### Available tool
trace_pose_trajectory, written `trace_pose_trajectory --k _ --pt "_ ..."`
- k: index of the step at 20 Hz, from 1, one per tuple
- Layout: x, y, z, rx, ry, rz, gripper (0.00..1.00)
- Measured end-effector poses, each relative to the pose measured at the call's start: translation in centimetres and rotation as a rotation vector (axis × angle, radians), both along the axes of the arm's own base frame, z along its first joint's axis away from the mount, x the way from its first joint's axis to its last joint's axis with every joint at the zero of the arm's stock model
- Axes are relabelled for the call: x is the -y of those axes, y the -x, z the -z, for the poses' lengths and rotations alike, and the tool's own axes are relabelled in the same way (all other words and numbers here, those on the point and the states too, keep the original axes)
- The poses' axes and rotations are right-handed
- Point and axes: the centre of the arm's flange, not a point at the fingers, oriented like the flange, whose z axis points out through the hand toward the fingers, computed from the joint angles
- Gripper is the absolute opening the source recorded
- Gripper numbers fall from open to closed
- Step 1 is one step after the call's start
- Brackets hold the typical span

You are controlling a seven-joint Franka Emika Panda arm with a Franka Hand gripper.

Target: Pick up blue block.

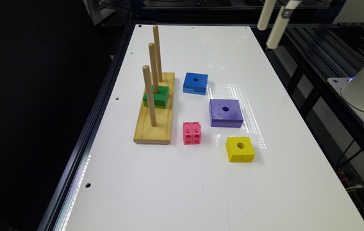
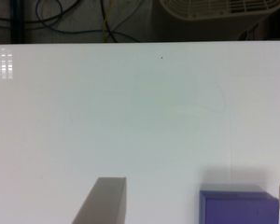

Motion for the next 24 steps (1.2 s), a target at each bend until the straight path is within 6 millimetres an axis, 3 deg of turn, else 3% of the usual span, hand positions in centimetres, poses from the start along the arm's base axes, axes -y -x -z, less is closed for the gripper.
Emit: trace_pose_trajectory --k 18,24 --pt "3.7 -9.4 0.9 -0.010 0.001 0.007 1.00" --pt "3.9 -10.3 1.6 -0.022 -0.001 0.007 1.00"
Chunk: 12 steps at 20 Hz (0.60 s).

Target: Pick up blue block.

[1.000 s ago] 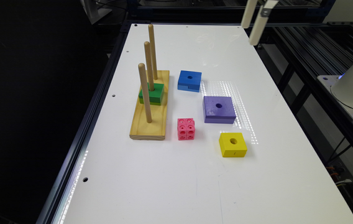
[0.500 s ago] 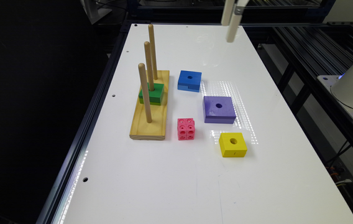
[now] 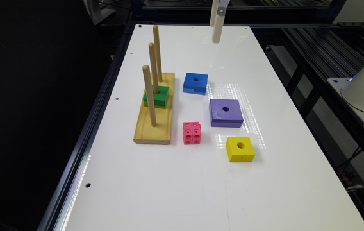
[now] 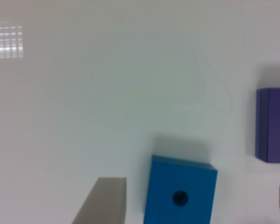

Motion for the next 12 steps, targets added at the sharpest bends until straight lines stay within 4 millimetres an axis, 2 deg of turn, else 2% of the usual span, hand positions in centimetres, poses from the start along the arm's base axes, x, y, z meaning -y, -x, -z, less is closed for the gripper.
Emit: trace_pose_trajectory --k 6,9,12 --pt "0.2 -0.5 4.7 -0.014 -0.003 0.000 1.00" --pt "0.4 -0.8 5.7 -0.010 -0.002 0.001 1.00" --pt "1.3 -1.2 5.5 -0.002 0.000 0.001 1.00"
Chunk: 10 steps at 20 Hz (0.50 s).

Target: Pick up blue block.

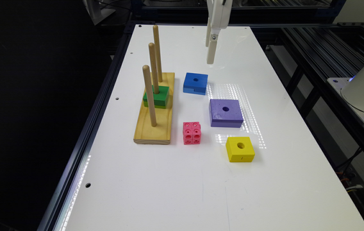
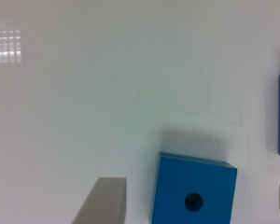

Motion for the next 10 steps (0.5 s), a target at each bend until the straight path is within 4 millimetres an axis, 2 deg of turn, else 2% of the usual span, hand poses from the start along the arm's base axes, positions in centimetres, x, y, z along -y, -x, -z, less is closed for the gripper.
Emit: trace_pose_trajectory --k 4,10 --pt "0.79 -0.18 -0.29 0.007 0.002 -0.001 1.00" --pt "0.69 -0.29 -0.39 0.009 0.002 -0.004 1.00"
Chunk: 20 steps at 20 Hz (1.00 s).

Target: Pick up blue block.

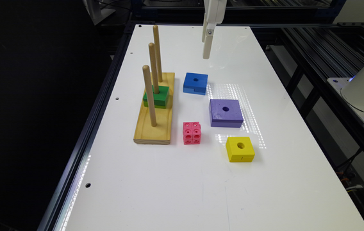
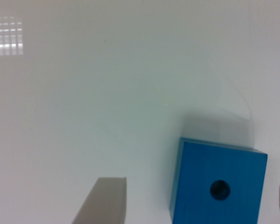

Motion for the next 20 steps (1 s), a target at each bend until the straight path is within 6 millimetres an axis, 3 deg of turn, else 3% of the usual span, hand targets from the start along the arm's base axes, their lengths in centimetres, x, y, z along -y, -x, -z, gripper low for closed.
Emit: trace_pose_trajectory --k 9,16,20 --pt "-0.1 -0.1 0.4 -0.005 -0.001 -0.003 1.00" --pt "-0.1 -0.4 3.7 -0.011 -0.003 -0.003 1.00" --pt "-0.7 -1.1 4.0 -0.004 -0.005 -0.012 1.00"
